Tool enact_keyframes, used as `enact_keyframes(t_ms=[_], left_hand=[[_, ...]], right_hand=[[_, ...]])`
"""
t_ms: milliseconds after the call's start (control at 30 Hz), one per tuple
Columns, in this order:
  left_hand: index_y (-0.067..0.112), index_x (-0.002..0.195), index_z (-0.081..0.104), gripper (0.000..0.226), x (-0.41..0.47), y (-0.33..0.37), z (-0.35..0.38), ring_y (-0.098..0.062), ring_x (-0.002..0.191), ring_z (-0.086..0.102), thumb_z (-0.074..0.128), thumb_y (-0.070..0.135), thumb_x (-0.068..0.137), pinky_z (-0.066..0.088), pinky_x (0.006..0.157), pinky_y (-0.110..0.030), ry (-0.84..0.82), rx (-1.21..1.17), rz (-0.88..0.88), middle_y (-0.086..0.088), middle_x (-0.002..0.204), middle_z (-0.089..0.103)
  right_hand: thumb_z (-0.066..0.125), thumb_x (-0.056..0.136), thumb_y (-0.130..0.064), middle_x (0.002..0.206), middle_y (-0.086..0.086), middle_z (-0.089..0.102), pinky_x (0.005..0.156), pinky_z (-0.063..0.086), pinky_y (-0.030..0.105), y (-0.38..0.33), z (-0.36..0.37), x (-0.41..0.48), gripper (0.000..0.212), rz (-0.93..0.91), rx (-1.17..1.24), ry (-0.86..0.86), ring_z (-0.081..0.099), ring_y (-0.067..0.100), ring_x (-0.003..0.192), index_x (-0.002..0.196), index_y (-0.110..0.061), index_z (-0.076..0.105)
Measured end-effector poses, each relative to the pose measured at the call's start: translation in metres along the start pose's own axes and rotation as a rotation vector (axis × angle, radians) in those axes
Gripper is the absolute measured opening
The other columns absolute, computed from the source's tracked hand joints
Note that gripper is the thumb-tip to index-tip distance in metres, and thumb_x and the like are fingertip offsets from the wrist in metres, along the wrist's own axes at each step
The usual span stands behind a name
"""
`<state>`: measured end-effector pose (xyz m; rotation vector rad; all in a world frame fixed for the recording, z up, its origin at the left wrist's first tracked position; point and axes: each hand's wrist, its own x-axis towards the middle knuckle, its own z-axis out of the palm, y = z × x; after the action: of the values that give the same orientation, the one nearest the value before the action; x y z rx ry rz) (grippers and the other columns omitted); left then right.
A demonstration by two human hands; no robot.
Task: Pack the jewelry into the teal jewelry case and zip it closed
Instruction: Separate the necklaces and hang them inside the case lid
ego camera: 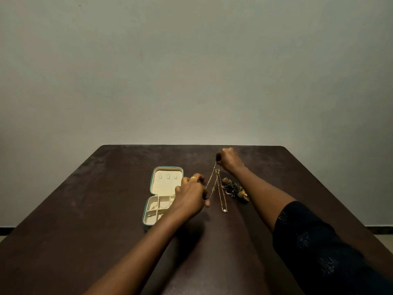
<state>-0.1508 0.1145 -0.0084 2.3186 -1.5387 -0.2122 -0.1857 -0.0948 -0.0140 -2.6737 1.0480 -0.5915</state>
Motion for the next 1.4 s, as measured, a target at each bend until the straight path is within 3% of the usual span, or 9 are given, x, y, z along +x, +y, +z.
enact_keyframes(t_ms=[167,300,533,700,833,967,1400], left_hand=[[0.023,0.097,0.070,0.026,-0.003,0.008,0.001,-0.021,0.120,0.040,0.050,0.013,0.085,0.027,0.093,-0.043,-0.113,0.187,0.077,0.003,0.116,0.061],[0.020,0.111,0.067,0.027,-0.005,0.015,0.005,-0.022,0.122,0.035,0.053,0.020,0.088,0.024,0.101,-0.049,-0.110,0.329,0.153,0.001,0.124,0.053],[0.017,0.118,0.060,0.028,0.001,0.020,0.011,-0.027,0.122,0.038,0.048,0.021,0.094,0.017,0.102,-0.059,-0.177,0.452,0.163,-0.008,0.116,0.059],[0.014,0.118,0.059,0.028,0.010,0.024,0.020,-0.028,0.122,0.040,0.046,0.010,0.094,0.015,0.104,-0.060,-0.133,0.401,0.109,-0.011,0.115,0.059],[0.010,0.106,0.059,0.022,0.011,0.018,0.030,-0.031,0.115,0.047,0.043,0.003,0.093,0.019,0.104,-0.057,-0.097,0.311,-0.032,-0.013,0.110,0.060],[0.011,0.107,0.058,0.023,0.009,0.015,0.037,-0.032,0.114,0.048,0.041,0.004,0.093,0.020,0.105,-0.057,-0.079,0.292,-0.135,-0.012,0.112,0.060],[0.014,0.109,0.060,0.027,0.008,0.030,0.046,-0.028,0.118,0.042,0.037,0.010,0.096,0.015,0.105,-0.061,-0.075,0.295,-0.104,-0.009,0.112,0.062]], right_hand=[[0.064,0.085,-0.002,0.097,0.022,0.068,0.082,0.055,0.040,-0.004,0.010,0.013,0.015,-0.010,0.002,-0.051,0.067,0.032,0.089,0.097,0.000,0.071],[0.065,0.084,-0.005,0.101,0.019,0.067,0.085,0.054,0.038,-0.004,0.022,0.024,0.018,-0.008,-0.001,-0.111,0.066,0.029,0.093,0.101,-0.001,0.067],[0.060,0.083,-0.005,0.098,0.020,0.067,0.079,0.054,0.041,-0.009,0.030,0.037,0.012,-0.018,-0.038,-0.187,0.065,0.034,0.090,0.091,-0.002,0.069],[0.058,0.083,-0.006,0.102,0.021,0.064,0.076,0.049,0.039,-0.007,0.037,0.042,0.015,0.012,-0.073,-0.233,0.063,0.036,0.094,0.095,-0.002,0.067],[0.055,0.084,-0.004,0.106,0.022,0.064,0.077,0.050,0.040,-0.003,0.039,0.048,0.022,0.025,-0.103,-0.257,0.063,0.037,0.096,0.101,-0.001,0.068],[0.058,0.084,-0.007,0.108,0.022,0.064,0.080,0.051,0.041,0.001,0.041,0.053,0.022,0.017,-0.092,-0.270,0.063,0.036,0.096,0.103,-0.002,0.069],[0.055,0.089,-0.008,0.114,0.023,0.061,0.086,0.052,0.044,0.004,0.044,0.054,0.026,-0.034,-0.141,-0.286,0.061,0.039,0.102,0.112,-0.001,0.064]])
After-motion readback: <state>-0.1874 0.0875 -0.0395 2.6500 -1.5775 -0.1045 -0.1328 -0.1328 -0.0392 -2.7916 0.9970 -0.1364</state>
